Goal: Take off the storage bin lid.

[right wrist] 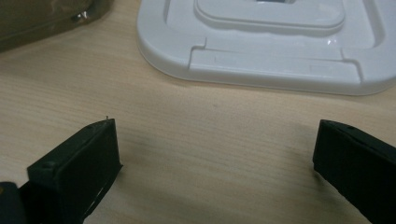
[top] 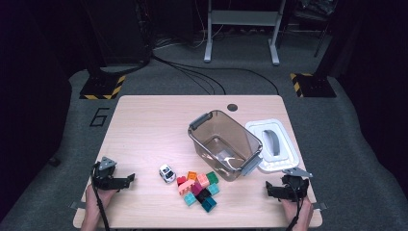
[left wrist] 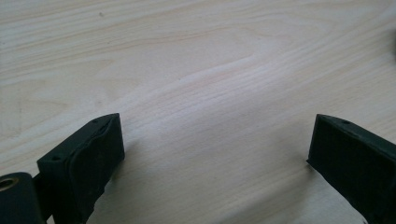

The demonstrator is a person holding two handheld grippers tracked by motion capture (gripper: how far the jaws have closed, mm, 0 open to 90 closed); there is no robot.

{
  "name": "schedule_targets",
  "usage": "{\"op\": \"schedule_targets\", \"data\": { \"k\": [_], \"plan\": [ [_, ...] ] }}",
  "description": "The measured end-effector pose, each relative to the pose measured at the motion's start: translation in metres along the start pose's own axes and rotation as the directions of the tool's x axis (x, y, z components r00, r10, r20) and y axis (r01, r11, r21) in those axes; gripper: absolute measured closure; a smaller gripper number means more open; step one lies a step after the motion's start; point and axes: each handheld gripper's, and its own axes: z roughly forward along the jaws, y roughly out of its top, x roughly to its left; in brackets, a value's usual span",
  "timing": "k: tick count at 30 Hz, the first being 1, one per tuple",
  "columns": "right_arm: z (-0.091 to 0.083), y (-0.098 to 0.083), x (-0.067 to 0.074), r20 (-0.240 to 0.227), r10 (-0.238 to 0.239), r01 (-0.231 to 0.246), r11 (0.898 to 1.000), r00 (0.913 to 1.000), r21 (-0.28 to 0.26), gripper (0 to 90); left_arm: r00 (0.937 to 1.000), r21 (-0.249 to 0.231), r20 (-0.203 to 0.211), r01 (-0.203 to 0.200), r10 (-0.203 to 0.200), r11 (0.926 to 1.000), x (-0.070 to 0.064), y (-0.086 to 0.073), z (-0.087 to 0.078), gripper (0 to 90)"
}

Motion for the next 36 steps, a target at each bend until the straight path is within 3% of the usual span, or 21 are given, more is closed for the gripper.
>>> {"op": "schedule_targets", "data": {
  "k": [11, 20, 28, 31, 33, 34, 36],
  "plan": [
    [0.003, -0.004, -0.001, -0.004, -0.003, 0.003, 1.000, 1.0000, -0.027, 0.3, 0.9945, -0.034, 0.102, -0.018, 0.022, 0.9992, -0.024, 0.012, -0.002, 0.0],
    [0.002, -0.006, -0.001, 0.002, 0.001, 0.000, 0.999, 1.0000, -0.033, 1.3, 0.9829, -0.046, 0.156, -0.092, 0.098, 0.9947, -0.054, 0.023, 0.001, 0.0],
    [0.002, -0.006, -0.001, 0.002, 0.000, 0.000, 0.999, 1.0000, -0.034, 1.4, 0.9596, -0.032, 0.215, -0.178, 0.181, 0.9835, -0.078, 0.030, 0.013, 0.0],
    [0.002, -0.006, -0.001, 0.002, -0.004, 0.004, 0.999, 1.0000, -0.032, 1.4, 0.9526, -0.037, 0.232, -0.194, 0.197, 0.9803, -0.086, 0.032, 0.018, 0.0],
    [0.002, -0.006, -0.001, 0.002, -0.002, 0.002, 0.999, 1.0000, -0.033, 1.4, 0.9445, -0.034, 0.245, -0.217, 0.219, 0.9755, -0.091, 0.034, 0.022, 0.1],
    [0.002, -0.006, -0.001, 0.002, -0.002, 0.002, 0.999, 1.0000, -0.033, 1.4, 0.9453, -0.037, 0.241, -0.218, 0.220, 0.9753, -0.094, 0.034, 0.024, 0.1],
    [0.002, -0.006, -0.001, 0.002, -0.003, 0.003, 0.999, 1.0000, -0.032, 1.4, 0.9406, -0.040, 0.251, -0.226, 0.229, 0.9733, -0.097, 0.035, 0.028, 1.0]
  ]
}}
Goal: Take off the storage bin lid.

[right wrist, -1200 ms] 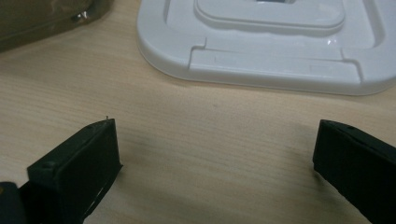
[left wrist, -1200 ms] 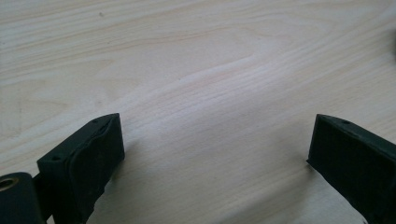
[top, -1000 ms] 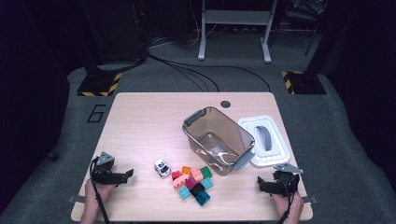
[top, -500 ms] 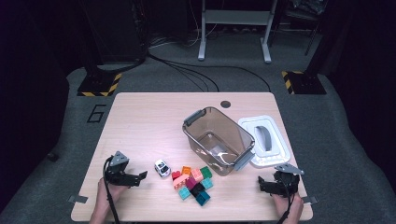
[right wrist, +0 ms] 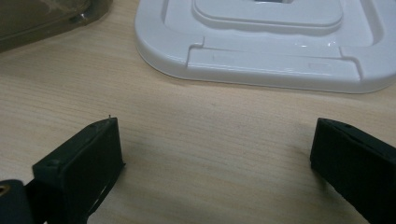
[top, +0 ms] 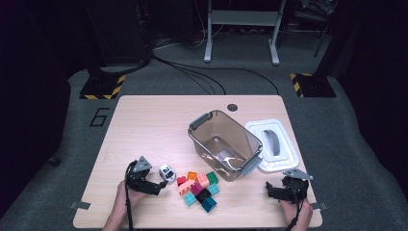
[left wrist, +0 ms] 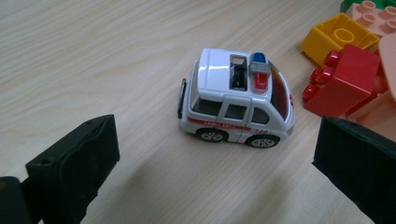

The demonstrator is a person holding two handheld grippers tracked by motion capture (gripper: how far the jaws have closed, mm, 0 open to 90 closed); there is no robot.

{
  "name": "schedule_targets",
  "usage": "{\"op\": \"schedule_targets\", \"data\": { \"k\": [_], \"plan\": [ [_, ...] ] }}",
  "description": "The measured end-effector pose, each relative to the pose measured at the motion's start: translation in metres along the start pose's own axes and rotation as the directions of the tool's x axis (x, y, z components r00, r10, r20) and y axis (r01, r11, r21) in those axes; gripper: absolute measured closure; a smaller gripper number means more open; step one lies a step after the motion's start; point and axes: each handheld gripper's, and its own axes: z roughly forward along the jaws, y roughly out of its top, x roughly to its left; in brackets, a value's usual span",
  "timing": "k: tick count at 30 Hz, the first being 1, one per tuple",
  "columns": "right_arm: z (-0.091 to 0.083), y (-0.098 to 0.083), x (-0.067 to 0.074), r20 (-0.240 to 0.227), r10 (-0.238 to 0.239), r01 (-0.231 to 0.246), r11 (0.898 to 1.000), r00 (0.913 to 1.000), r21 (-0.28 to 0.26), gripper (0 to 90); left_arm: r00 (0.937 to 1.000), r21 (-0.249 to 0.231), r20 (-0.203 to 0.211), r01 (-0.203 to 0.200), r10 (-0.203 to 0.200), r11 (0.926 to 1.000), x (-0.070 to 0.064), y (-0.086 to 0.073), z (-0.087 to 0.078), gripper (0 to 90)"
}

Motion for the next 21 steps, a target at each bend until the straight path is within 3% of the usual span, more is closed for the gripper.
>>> {"op": "schedule_targets", "data": {
  "k": [10, 13, 14, 19, 21],
  "plan": [
    [0.000, 0.000, 0.000, 0.001, 0.003, -0.003, 1.000, 1.0000, -0.002, 1.4, 0.9989, -0.004, 0.033, -0.032, 0.032, 0.9995, -0.007, 0.006, 0.011, 12.7],
    [0.000, 0.000, 0.000, 0.001, 0.004, -0.004, 1.000, 1.0000, -0.002, 1.4, 0.9981, 0.007, 0.029, -0.055, 0.054, 0.9985, -0.008, 0.007, 0.012, 15.5],
    [0.000, 0.000, 0.000, 0.001, 0.002, -0.002, 1.000, 1.0000, -0.001, 1.4, 0.9988, 0.002, 0.028, -0.041, 0.041, 0.9991, -0.009, 0.007, 0.014, 16.5],
    [0.000, 0.000, 0.000, 0.001, 0.005, -0.005, 1.000, 1.0000, -0.002, 1.4, 0.9974, 0.009, 0.018, -0.070, 0.070, 0.9975, -0.011, 0.007, 0.016, 22.3],
    [0.000, 0.000, 0.000, 0.001, 0.003, -0.003, 1.000, 1.0000, -0.002, 1.4, 0.9979, 0.001, 0.017, -0.062, 0.062, 0.9981, -0.012, 0.006, 0.017, 24.6]
  ]
}}
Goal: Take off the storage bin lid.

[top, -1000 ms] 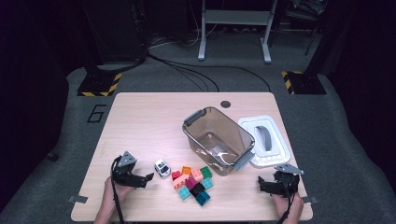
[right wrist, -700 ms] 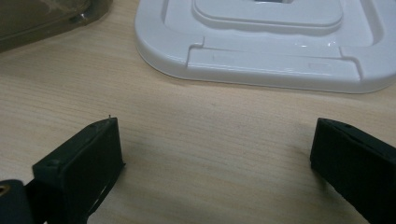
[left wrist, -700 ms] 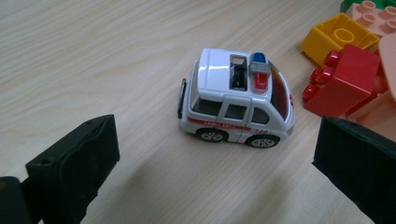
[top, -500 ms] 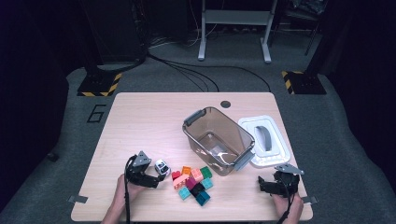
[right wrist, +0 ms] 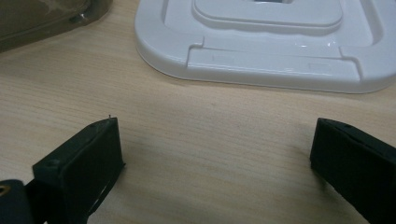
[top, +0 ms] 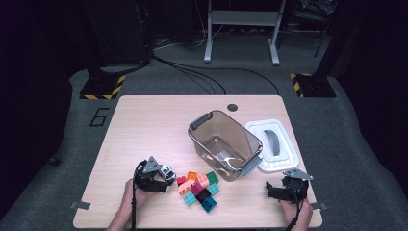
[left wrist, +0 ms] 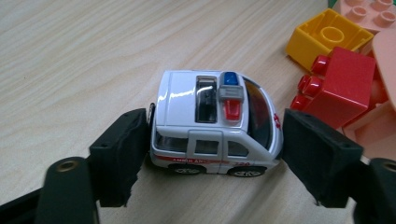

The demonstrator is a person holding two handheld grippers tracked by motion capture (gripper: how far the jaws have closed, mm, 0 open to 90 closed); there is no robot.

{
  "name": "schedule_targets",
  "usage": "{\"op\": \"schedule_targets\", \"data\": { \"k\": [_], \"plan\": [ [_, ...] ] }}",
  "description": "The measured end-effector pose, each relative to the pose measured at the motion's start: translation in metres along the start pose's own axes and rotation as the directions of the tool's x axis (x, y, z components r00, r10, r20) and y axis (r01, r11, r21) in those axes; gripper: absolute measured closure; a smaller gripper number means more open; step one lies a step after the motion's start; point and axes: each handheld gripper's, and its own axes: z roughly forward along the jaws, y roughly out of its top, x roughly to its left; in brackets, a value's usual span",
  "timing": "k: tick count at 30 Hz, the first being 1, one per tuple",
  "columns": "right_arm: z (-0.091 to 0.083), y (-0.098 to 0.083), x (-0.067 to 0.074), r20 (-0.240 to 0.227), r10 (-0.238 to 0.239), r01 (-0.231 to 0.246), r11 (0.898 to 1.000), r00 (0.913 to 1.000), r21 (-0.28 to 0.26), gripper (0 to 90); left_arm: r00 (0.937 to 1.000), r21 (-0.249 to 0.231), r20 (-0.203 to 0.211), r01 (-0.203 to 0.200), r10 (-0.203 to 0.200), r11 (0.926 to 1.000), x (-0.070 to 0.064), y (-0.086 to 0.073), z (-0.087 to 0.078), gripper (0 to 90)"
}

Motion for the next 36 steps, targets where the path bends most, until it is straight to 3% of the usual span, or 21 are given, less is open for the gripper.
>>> {"op": "schedule_targets", "data": {
  "k": [11, 16, 24, 36],
  "plan": [
    [-0.0001, -0.0001, -0.0002, -0.001, -0.003, 0.003, 1.000, 1.0000, 0.001, 1.5, 1.0000, -0.037, -0.006, 0.005, -0.006, 0.9993, 0.0033, -0.0045, -0.0029, 26.3],
    [-0.0002, -0.0001, -0.0002, 0.000, -0.003, 0.003, 1.000, 1.0000, 0.001, 1.5, 0.9997, -0.023, 0.013, 0.019, -0.018, 0.9996, 0.0039, -0.0040, -0.0019, 25.7],
    [-0.0002, -0.0002, -0.0002, 0.000, -0.003, 0.003, 1.000, 1.0000, 0.001, 1.6, 1.0000, 0.000, -0.001, -0.007, 0.007, 1.0000, -0.0006, -0.0010, 0.0025, 22.0],
    [-0.0002, -0.0002, -0.0002, 0.001, -0.002, 0.002, 1.000, 1.0000, 0.000, 1.8, 0.9998, -0.011, 0.020, -0.002, 0.002, 0.9999, 0.0017, -0.0009, 0.0034, 25.6]
  ]
}}
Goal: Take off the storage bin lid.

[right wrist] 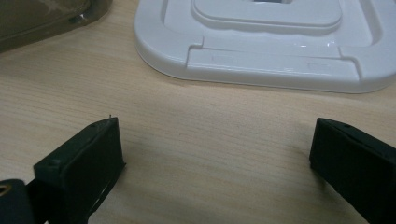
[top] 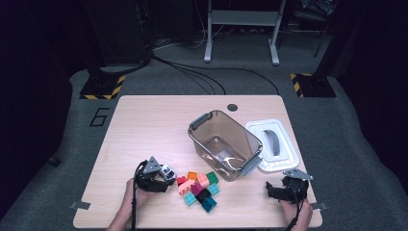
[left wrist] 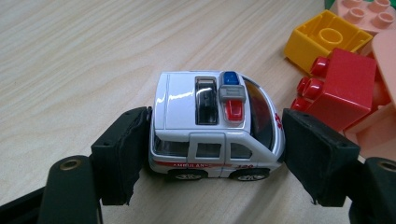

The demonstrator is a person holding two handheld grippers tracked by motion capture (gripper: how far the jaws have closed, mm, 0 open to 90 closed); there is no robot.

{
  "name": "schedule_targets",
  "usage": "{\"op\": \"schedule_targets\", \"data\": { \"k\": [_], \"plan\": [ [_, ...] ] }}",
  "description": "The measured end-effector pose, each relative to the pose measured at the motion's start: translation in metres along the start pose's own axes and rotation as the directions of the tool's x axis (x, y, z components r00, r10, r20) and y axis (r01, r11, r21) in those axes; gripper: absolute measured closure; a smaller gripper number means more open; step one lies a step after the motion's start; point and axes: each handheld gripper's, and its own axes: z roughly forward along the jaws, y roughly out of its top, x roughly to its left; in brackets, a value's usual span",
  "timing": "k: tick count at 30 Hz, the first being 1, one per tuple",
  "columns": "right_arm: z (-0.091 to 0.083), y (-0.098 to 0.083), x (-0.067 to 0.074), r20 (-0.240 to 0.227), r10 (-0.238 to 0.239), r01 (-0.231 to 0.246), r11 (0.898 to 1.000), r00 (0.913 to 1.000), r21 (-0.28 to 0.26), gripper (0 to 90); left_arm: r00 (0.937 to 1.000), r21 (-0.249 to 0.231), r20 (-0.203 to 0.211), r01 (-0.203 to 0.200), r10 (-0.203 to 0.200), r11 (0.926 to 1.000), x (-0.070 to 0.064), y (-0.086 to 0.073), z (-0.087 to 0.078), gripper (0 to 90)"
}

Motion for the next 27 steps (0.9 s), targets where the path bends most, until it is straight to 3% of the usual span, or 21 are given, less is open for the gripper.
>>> {"op": "schedule_targets", "data": {
  "k": [2, 5, 11, 16, 24, 27],
  "plan": [
    [0.000, 0.000, 0.000, 0.000, 0.001, -0.001, 1.000, 1.0000, 0.001, 1.7, 0.9999, -0.005, 0.001, -0.012, 0.012, 0.9999, 0.002, 0.000, -0.001, 25.7],
    [0.000, 0.000, 0.000, 0.000, 0.001, -0.001, 1.000, 1.0000, 0.000, 1.8, 0.9997, -0.034, 0.019, 0.014, -0.014, 0.9993, 0.004, -0.001, -0.003, 26.3],
    [0.000, 0.000, 0.000, 0.001, 0.002, -0.002, 1.000, 1.0000, 0.000, 1.9, 0.9996, -0.024, 0.024, 0.015, -0.015, 0.9996, 0.006, -0.001, -0.004, 26.4],
    [0.000, 0.000, 0.000, 0.001, 0.001, -0.001, 1.000, 1.0000, 0.000, 2.1, 0.9992, -0.050, 0.026, 0.032, -0.031, 0.9982, 0.008, -0.002, -0.004, 26.5],
    [0.000, 0.000, 0.000, 0.001, 0.001, -0.001, 1.000, 1.0000, 0.000, 2.1, 0.9983, -0.025, 0.048, 0.034, -0.033, 0.9991, 0.011, -0.001, -0.005, 25.8],
    [0.000, 0.000, 0.000, 0.000, 0.002, -0.002, 1.000, 1.0000, 0.000, 2.2, 0.9994, -0.032, 0.026, 0.023, -0.022, 0.9992, 0.007, 0.001, -0.005, 24.6]
  ]
}}
